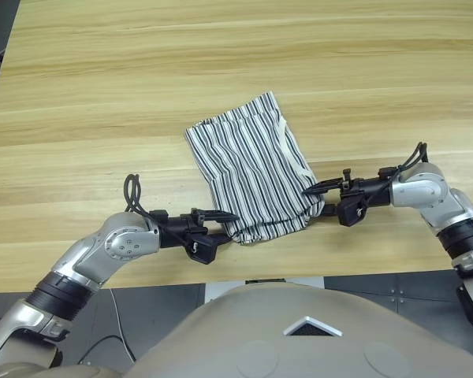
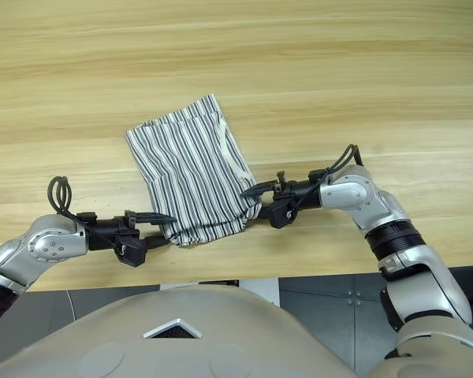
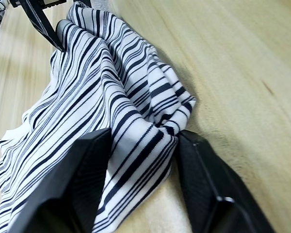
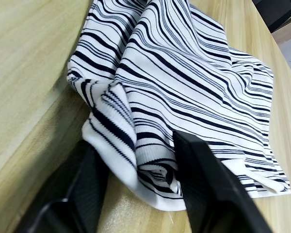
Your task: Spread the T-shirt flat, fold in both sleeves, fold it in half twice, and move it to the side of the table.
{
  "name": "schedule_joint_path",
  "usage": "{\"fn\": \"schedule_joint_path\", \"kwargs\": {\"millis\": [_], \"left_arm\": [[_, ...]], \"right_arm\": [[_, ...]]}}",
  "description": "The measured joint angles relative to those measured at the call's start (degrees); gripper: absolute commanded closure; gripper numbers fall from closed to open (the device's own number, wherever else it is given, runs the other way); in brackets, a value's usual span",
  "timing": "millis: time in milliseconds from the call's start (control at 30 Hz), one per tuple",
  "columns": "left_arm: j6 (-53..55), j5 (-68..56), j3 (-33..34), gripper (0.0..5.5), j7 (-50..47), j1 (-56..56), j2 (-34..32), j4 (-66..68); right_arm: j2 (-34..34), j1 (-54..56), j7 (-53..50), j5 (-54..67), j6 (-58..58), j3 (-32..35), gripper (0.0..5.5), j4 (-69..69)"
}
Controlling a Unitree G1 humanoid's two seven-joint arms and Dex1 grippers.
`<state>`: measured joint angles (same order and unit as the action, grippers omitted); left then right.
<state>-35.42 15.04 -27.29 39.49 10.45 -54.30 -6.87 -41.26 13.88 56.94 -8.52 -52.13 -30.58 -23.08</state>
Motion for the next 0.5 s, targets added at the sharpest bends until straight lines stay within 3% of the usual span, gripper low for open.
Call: {"fn": "schedule_joint_path", "kwargs": {"millis": [233, 500], "left_arm": [[0.2, 1.1, 0.0, 4.89, 1.7, 0.2, 0.7, -0.1], [1.7, -0.6, 0.0, 5.25, 5.8, 0.1, 1.0, -2.0]], "right_arm": [[0.0, -1.0, -0.1, -0.4, 1.5, 0.0, 5.25, 0.4], [-0.1, -4.4, 3.6, 5.5, 8.2, -0.2, 5.4, 6.6]]}}
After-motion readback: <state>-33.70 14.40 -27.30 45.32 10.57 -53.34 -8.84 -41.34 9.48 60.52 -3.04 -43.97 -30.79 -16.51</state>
